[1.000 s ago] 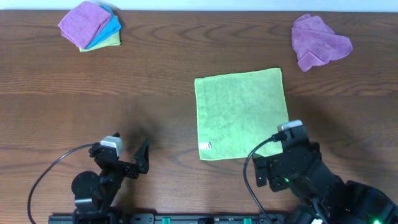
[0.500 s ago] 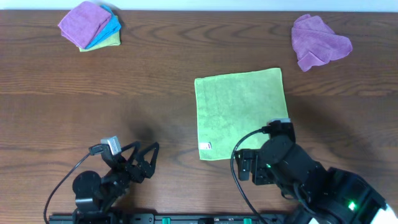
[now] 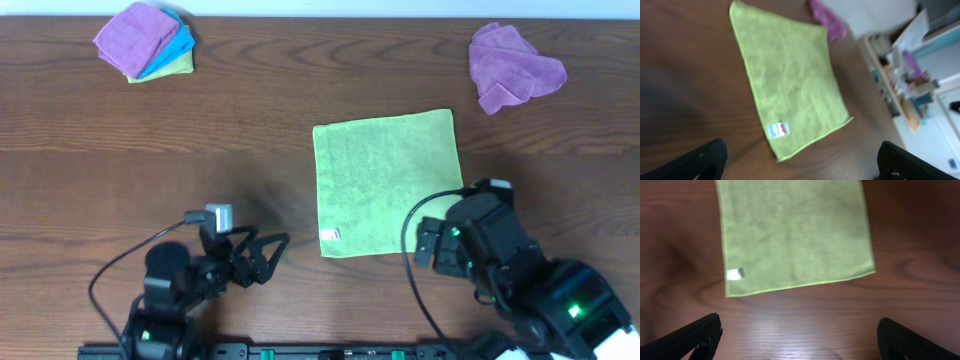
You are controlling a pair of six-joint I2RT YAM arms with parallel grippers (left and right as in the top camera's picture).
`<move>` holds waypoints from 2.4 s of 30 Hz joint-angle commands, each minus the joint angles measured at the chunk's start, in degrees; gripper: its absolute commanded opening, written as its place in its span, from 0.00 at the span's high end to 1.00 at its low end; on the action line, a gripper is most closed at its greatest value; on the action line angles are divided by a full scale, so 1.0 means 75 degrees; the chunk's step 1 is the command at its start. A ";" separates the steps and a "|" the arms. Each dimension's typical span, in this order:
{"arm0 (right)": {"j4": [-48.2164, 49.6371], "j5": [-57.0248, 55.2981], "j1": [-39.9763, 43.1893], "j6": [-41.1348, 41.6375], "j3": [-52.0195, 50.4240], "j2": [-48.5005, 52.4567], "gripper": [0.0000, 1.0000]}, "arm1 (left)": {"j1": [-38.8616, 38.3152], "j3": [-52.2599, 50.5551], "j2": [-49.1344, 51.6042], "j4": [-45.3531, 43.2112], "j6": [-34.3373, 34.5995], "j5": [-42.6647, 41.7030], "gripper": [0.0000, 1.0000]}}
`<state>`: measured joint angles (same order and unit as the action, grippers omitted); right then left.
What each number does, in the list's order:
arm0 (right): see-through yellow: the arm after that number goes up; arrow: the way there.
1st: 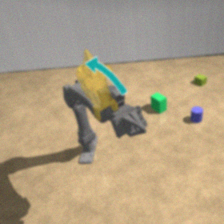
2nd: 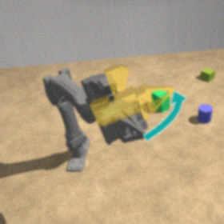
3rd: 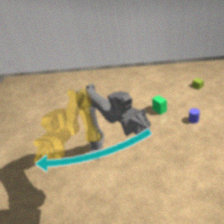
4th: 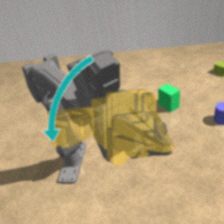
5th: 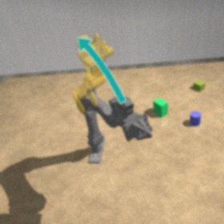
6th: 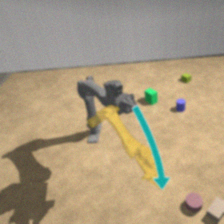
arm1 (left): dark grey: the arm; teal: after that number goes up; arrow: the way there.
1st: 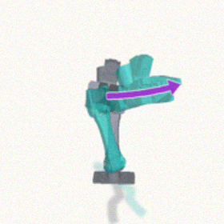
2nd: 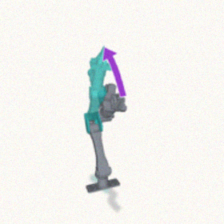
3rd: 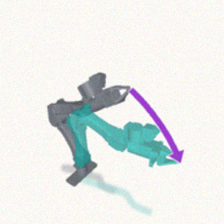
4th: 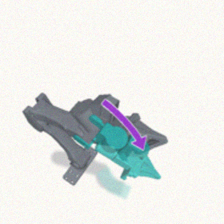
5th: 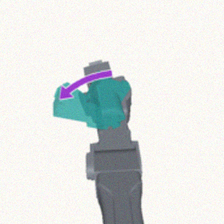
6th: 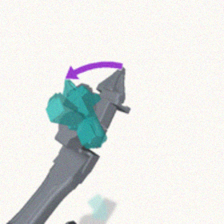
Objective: Fold the cloth
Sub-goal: 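Grasp the green cloth's left edge with the left gripper, then drag the green cloth leftward with the left gripper to center it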
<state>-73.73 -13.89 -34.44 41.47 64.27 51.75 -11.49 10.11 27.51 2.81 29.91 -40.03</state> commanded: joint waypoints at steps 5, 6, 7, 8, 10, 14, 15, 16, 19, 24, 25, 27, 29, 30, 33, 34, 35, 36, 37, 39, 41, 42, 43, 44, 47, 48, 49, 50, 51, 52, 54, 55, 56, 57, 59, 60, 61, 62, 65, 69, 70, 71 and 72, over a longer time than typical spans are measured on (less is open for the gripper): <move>0.0029 -0.0090 0.1588 -0.1789 0.0003 -0.0012 0.01 | -0.1192 0.2296 0.3270 0.0152 -0.1915 0.1349 0.04; 0.0076 -0.0093 0.1804 -0.2011 0.0000 -0.0012 0.01 | -0.1408 0.2605 0.3713 0.0236 -0.2040 0.1661 0.04; 0.0137 -0.0090 0.2022 -0.2232 0.0000 -0.0012 0.01 | -0.1623 0.2923 0.4147 0.0309 -0.2168 0.1976 0.04; 0.0219 -0.0093 0.2247 -0.2442 0.0000 -0.0012 0.01 | -0.1851 0.3261 0.4596 0.0402 -0.2294 0.2308 0.04; 0.0472 -0.0090 0.2771 -0.2844 0.0000 0.0055 0.01 | -0.2282 0.4004 0.5528 0.0586 -0.2518 0.2946 0.03; 0.0979 0.0160 0.3917 -0.3346 0.0000 0.0321 0.02 | -0.2719 0.5587 0.7318 0.1067 -0.2876 0.3981 0.00; 0.1078 0.0286 0.4130 -0.3450 0.0000 0.0393 0.03 | -0.2725 0.5858 0.7612 0.1099 -0.2940 0.4025 0.00; 0.1186 0.0417 0.4383 -0.3541 0.0000 0.0484 0.04 | -0.2722 0.6164 0.7947 0.1119 -0.3013 0.4025 0.06; 0.1513 0.0851 0.5062 -0.3791 0.0000 0.0775 0.07 | -0.2722 0.6994 0.8827 0.1192 -0.3130 0.4205 0.06; 0.2020 0.1760 0.5659 -0.3949 0.0000 0.1434 0.12 | -0.2722 0.8647 1.0480 0.1448 -0.3535 0.4666 0.08; 0.2022 0.1842 0.5659 -0.4004 0.0000 0.1568 0.16 | -0.2722 0.8801 1.0666 0.1460 -0.3617 0.4695 0.10; 0.2011 0.1932 0.5659 -0.4057 0.0000 0.1786 0.33 | -0.2722 0.9072 1.1016 0.1492 -0.3652 0.4785 0.12; 0.1996 0.1947 0.5659 -0.4057 0.0000 0.1985 0.54 | -0.2722 0.9276 1.1334 0.1550 -0.3649 0.4826 0.18; 0.1996 0.1947 0.5659 -0.4057 0.0000 0.2052 0.65 | -0.2719 0.9340 1.1462 0.1574 -0.3649 0.4826 0.23; 0.2022 0.1947 0.5659 -0.4054 0.0000 0.2116 0.99 | -0.2716 0.9384 1.1739 0.1530 -0.3649 0.4826 0.55; 0.2034 0.1947 0.5659 -0.4054 0.0000 0.2116 0.98 | -0.2716 0.9384 1.1768 0.1536 -0.3649 0.4826 0.70; 0.2034 0.1947 0.5659 -0.4054 0.0000 0.2116 0.98 | -0.2716 0.9381 1.1791 0.1545 -0.3649 0.4826 0.82; 0.2031 0.1944 0.5659 -0.4054 0.0000 0.2116 0.99 | -0.2716 0.9381 1.1794 0.1568 -0.3649 0.4826 0.92; 0.2031 0.1947 0.5659 -0.4054 0.0000 0.2116 0.99 | -0.2716 0.9378 1.1794 0.1571 -0.3649 0.4820 0.95; 0.2031 0.1947 0.5659 -0.4054 0.0000 0.2116 0.99 | -0.2716 0.9378 1.1791 0.1562 -0.3646 0.4820 0.94; 0.2031 0.1950 0.5659 -0.4054 0.0000 0.2116 0.98 | -0.2716 0.9378 1.1794 0.1553 -0.3646 0.4829 0.94; 0.2031 0.1950 0.5659 -0.4054 0.0000 0.2116 0.98 | -0.2716 0.9375 1.1794 0.1539 -0.3646 0.4832 0.94; 0.2028 0.1953 0.5659 -0.4054 0.0000 0.2116 0.98 | -0.2713 0.9375 1.1797 0.1501 -0.3643 0.4876 0.94; 0.2025 0.1993 0.5659 -0.4057 0.0000 0.2116 0.98 | -0.2713 0.9375 1.1814 0.1443 -0.3640 0.5013 0.94; 0.2020 0.2343 0.5659 -0.4153 0.0000 0.2116 0.99 | -0.2707 0.9375 1.1943 0.1201 -0.3620 0.5421 0.94; 0.2020 0.2433 0.5659 -0.4202 0.0000 0.2116 0.98 | -0.2702 0.9375 1.2024 0.1107 -0.3620 0.5418 0.94; 0.2017 0.2439 0.5659 -0.4202 0.0000 0.2116 0.98 | -0.2702 0.9375 1.2085 0.1064 -0.3620 0.5418 0.94; 0.2005 0.2436 0.5659 -0.4202 0.0000 0.2116 0.98 | -0.2704 0.9375 1.2193 0.1008 -0.3617 0.5418 0.94; 0.1999 0.2436 0.5659 -0.4202 0.0000 0.2116 0.98 | -0.2704 0.9375 1.2313 0.0959 -0.3617 0.5418 0.94; 0.1999 0.2436 0.5659 -0.4202 0.0000 0.2116 0.98 | -0.2704 0.9375 1.2386 0.0930 -0.3617 0.5415 0.94; 0.1990 0.2439 0.5659 -0.4202 0.0000 0.2116 0.98 | -0.2704 0.9375 1.2566 0.0845 -0.3617 0.5394 0.94; 0.1976 0.2439 0.5657 -0.4205 0.0000 0.2116 0.98 | -0.2704 0.9375 1.2627 0.0790 -0.3617 0.5394 0.94; 0.1970 0.2439 0.5657 -0.4211 0.0000 0.2116 0.98 | -0.2704 0.9375 1.2665 0.0740 -0.3617 0.5394 0.95; 0.1958 0.2463 0.5657 -0.4278 0.0000 0.2116 0.98 | -0.2704 0.9375 1.2680 0.0697 -0.3617 0.5394 0.94; 0.1929 0.2460 0.5651 -0.4316 0.0000 0.2116 0.99 | -0.2704 0.9375 1.2732 0.0565 -0.3620 0.5394 0.94; 0.1915 0.2460 0.5651 -0.4319 0.0000 0.2116 0.98 | -0.2704 0.9375 1.2767 0.0495 -0.3620 0.5397 0.94; 0.1912 0.2460 0.5651 -0.4319 0.0000 0.2116 0.98 | -0.2704 0.9375 1.2799 0.0440 -0.3620 0.5397 0.94; 0.1912 0.2460 0.5651 -0.4354 0.0000 0.2116 0.99 | -0.2704 0.9375 1.2855 0.0388 -0.3622 0.5397 0.94; 0.1900 0.2460 0.5651 -0.4403 0.0000 0.2116 0.98 | -0.2704 0.9375 1.2986 0.0329 -0.3625 0.5400 0.94; 0.1897 0.2457 0.5651 -0.4406 0.0000 0.2116 0.98 | -0.2702 0.9375 1.3044 0.0332 -0.3684 0.5421 0.94; 0.1897 0.2457 0.5651 -0.4406 0.0000 0.2116 0.99 | -0.2702 0.9375 1.3044 0.0332 -0.3745 0.5423 0.94; 0.1897 0.2460 0.5651 -0.4444 0.0000 0.2116 0.98 | -0.2702 0.9375 1.3044 0.0329 -0.3835 0.5435 0.94; 0.1900 0.2457 0.5651 -0.4462 0.0000 0.2116 0.98 | -0.2702 0.9375 1.3044 0.0332 -0.3853 0.5560 0.94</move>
<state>-59.31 4.14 7.66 9.32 64.16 67.77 -31.83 79.64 124.03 5.28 2.57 -0.34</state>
